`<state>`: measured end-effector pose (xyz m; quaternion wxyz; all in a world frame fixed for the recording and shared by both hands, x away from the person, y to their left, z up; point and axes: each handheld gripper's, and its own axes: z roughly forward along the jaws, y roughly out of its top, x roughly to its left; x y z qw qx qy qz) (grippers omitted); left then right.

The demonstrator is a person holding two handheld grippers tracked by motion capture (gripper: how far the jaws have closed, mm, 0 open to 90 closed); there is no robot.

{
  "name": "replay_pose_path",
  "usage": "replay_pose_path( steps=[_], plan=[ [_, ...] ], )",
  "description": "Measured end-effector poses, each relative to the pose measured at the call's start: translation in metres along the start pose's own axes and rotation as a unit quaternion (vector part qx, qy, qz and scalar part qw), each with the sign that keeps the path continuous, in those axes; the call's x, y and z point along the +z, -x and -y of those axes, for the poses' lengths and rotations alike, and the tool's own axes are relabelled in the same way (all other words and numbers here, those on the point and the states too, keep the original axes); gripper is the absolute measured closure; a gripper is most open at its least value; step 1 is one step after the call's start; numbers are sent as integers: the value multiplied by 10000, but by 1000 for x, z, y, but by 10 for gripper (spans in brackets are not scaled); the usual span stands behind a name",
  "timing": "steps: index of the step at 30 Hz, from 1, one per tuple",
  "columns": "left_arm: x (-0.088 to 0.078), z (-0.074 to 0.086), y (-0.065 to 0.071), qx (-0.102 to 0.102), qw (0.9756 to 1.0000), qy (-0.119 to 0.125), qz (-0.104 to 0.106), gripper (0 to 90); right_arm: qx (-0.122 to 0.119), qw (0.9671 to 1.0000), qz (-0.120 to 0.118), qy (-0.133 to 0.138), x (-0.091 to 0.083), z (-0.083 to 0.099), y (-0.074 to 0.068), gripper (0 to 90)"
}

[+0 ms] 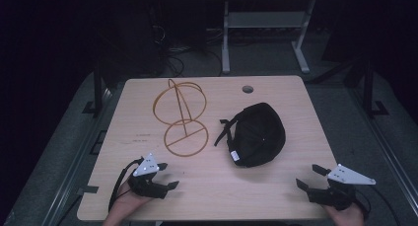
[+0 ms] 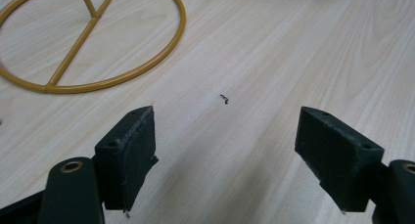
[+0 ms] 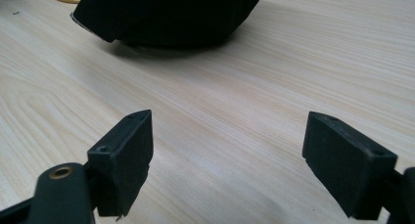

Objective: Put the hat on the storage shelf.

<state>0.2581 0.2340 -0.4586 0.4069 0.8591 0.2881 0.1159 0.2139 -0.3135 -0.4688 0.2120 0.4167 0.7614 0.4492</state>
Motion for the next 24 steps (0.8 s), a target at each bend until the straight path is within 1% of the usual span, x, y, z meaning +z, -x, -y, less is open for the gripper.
replay_pose_path(
  steps=[5, 6, 8, 9, 11, 13, 14, 16, 17, 18, 19, 20, 23, 24],
  plan=[
    [2, -2, 0, -8, 10000, 22, 50, 226, -11, 10000, -40, -29, 0, 1, 2, 181],
    [3, -3, 1, 28, 10000, -32, 57, 226, -7, 10000, -42, -28, 1, 1, 2, 180],
    [3, -3, 2, 18, 10000, -20, 67, 226, 8, 10000, -41, -29, 1, 1, 1, 178],
    [3, -3, 2, 80, 9999, -40, 62, 226, 8, 10000, -39, -22, 0, 0, 1, 178],
    [3, -3, 3, 57, 10000, -11, 59, 226, -18, 10000, -46, -2, -1, -1, 0, 178],
    [2, -4, 4, 95, 9999, -6, 64, 226, -24, 10000, -44, 3, -1, -2, -2, 178],
    [2, -5, 6, 59, 9999, 31, 83, 226, -62, 10000, -31, 26, -1, -3, -2, 178],
    [0, -6, 10, 83, 9999, 61, 93, 226, -51, 10000, -38, 31, -2, -3, -4, 176],
    [0, -8, 10, 137, 9998, 52, 107, 226, -59, 10000, -28, 43, -2, -3, -5, 177],
    [1, -9, 12, 132, 9998, 85, 117, 226, -75, 10000, -35, 43, -2, -3, -5, 176],
    [1, -10, 12, 173, 9998, 62, 124, 226, -73, 10000, -39, 29, -2, -3, -6, 176],
    [2, -11, 13, 162, 9998, 60, 134, 226, -84, 10000, -39, 24, -2, -2, -6, 176],
    [5, -13, 12, 212, 9996, 17, 166, 226, -47, 10000, -32, 26, -1, -2, -3, 173],
    [6, -14, 13, 188, 9997, 35, 168, 226, -20, 10000, -29, 15, -1, -2, -3, 173]
  ],
)
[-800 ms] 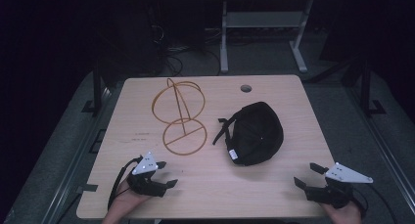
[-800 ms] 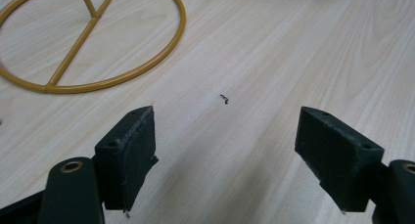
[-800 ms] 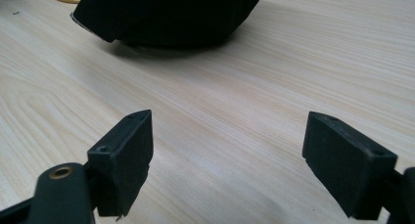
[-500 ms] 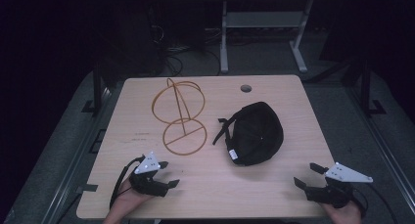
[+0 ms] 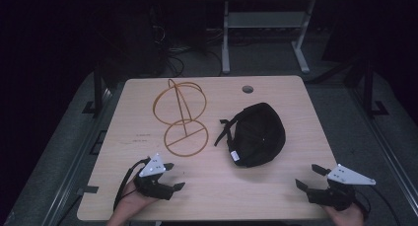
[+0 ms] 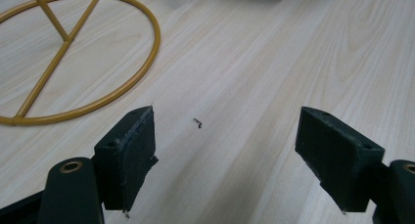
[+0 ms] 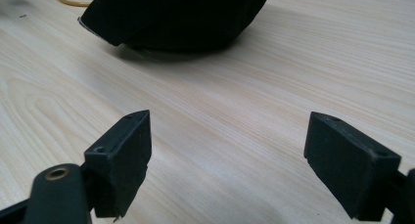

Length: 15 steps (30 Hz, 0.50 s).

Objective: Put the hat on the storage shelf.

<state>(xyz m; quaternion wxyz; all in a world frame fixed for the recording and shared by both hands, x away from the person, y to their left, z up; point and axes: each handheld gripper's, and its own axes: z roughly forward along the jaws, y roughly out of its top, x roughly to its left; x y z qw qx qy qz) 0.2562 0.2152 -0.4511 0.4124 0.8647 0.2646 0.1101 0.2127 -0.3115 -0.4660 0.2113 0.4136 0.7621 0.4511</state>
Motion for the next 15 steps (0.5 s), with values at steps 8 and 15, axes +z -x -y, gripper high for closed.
replay_pose_path(
  steps=[8, 15],
  plan=[
    [4, -11, 7, 130, 9999, -15, 103, 226, 4, 10000, -13, 37, -2, 0, 0, 172],
    [11, -21, 14, 244, 9994, -65, 246, 226, -12, 10000, -34, 13, -1, 1, 0, 173]
  ],
)
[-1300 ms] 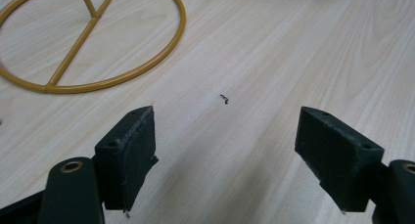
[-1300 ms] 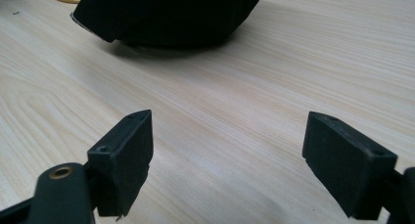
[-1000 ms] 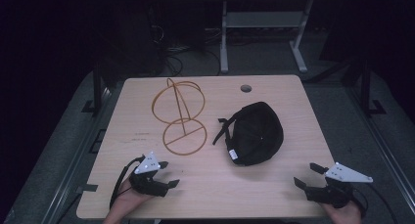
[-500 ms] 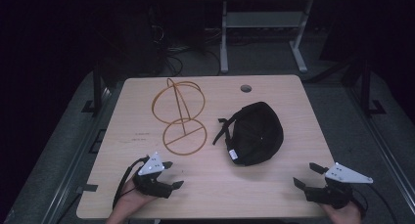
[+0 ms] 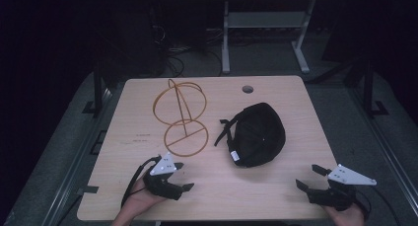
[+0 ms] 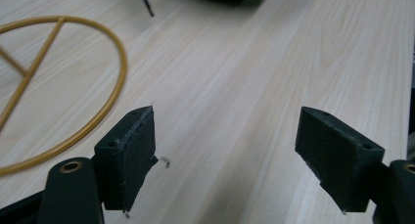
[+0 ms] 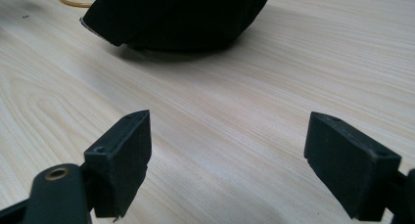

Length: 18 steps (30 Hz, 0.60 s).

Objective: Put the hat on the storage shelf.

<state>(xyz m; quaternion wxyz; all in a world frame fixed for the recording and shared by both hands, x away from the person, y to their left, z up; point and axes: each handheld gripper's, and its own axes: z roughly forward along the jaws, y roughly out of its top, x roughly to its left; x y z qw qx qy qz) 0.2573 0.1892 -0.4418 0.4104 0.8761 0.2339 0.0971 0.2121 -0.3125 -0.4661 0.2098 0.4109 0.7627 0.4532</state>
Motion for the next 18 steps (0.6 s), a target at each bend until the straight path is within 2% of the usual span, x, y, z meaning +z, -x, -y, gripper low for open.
replay_pose_path(
  steps=[3, 10, 18],
  plan=[
    [7, -8, 5, 146, 9998, -66, 109, 227, 3, 10000, -12, -10, 0, 0, 0, 173],
    [17, -26, 15, 283, 9992, 19, 268, 230, -33, 10000, -59, -5, 1, 0, -1, 173],
    [31, -47, 24, 481, 9979, 0, 440, 236, -16, 10000, -86, 30, 0, 0, 0, 173]
  ],
)
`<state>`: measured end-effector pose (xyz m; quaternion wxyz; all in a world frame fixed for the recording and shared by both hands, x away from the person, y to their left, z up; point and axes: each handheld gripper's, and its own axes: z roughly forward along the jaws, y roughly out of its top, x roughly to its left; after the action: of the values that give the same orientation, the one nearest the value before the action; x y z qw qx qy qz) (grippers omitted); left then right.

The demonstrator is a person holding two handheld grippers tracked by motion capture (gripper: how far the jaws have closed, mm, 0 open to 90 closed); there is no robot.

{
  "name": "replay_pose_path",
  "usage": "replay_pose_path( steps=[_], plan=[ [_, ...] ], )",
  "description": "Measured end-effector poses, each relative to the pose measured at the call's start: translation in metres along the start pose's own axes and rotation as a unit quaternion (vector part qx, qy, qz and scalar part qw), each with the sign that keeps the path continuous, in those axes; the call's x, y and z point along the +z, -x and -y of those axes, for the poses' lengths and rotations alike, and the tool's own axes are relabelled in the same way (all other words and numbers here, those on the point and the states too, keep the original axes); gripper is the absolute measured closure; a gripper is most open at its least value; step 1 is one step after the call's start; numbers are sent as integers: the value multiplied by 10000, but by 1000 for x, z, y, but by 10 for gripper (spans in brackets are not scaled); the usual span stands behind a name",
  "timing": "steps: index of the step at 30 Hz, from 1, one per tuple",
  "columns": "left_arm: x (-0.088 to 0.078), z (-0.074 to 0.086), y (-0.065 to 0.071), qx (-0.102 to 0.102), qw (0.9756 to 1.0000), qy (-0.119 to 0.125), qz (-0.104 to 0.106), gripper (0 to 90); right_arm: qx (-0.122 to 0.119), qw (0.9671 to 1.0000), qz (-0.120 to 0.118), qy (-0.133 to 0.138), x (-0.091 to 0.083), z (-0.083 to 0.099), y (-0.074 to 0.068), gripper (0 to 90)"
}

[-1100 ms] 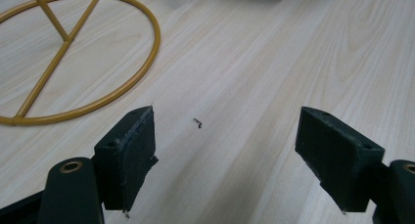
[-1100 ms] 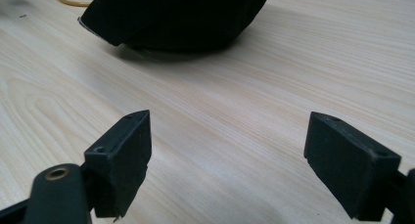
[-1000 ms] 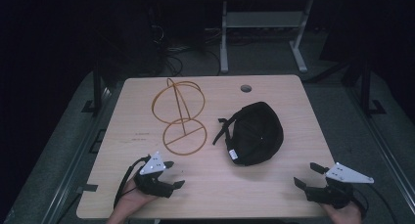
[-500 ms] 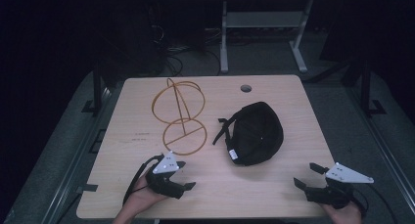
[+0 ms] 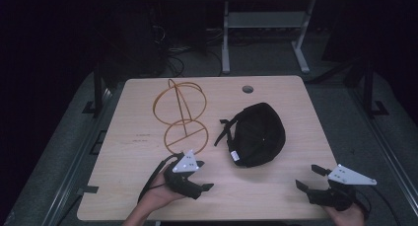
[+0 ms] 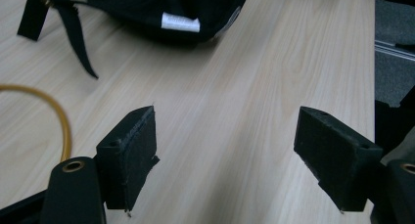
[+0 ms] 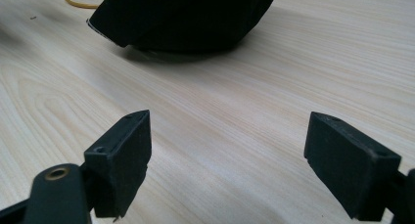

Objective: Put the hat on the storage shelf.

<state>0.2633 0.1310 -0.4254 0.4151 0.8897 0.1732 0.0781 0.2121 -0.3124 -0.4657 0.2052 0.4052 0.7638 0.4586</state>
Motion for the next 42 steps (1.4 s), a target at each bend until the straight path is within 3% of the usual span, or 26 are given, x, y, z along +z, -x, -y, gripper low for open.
replay_pose_path(
  steps=[12, 16, 23, 34, 36, 42],
  plan=[
    [25, -38, 4, 316, 9993, -55, 209, 252, 16, 10000, -43, 9, 0, -1, 0, 173],
    [42, -57, 4, 476, 9982, -160, 317, 253, 16, 10000, -59, 20, 0, -1, 0, 173],
    [66, -75, 4, 581, 9966, -345, 471, 273, 21, 9999, -101, 12, 0, -2, 0, 174],
    [98, -95, 6, 832, 9921, -714, 610, 303, 13, 9999, -141, 59, 0, -3, 1, 176],
    [102, -96, 6, 792, 9924, -713, 614, 313, 13, 9999, -154, 64, 0, -3, 1, 176],
    [112, -96, 4, 874, 9898, -950, 598, 355, 3, 9998, -175, 53, 0, -3, 1, 177]
  ],
)
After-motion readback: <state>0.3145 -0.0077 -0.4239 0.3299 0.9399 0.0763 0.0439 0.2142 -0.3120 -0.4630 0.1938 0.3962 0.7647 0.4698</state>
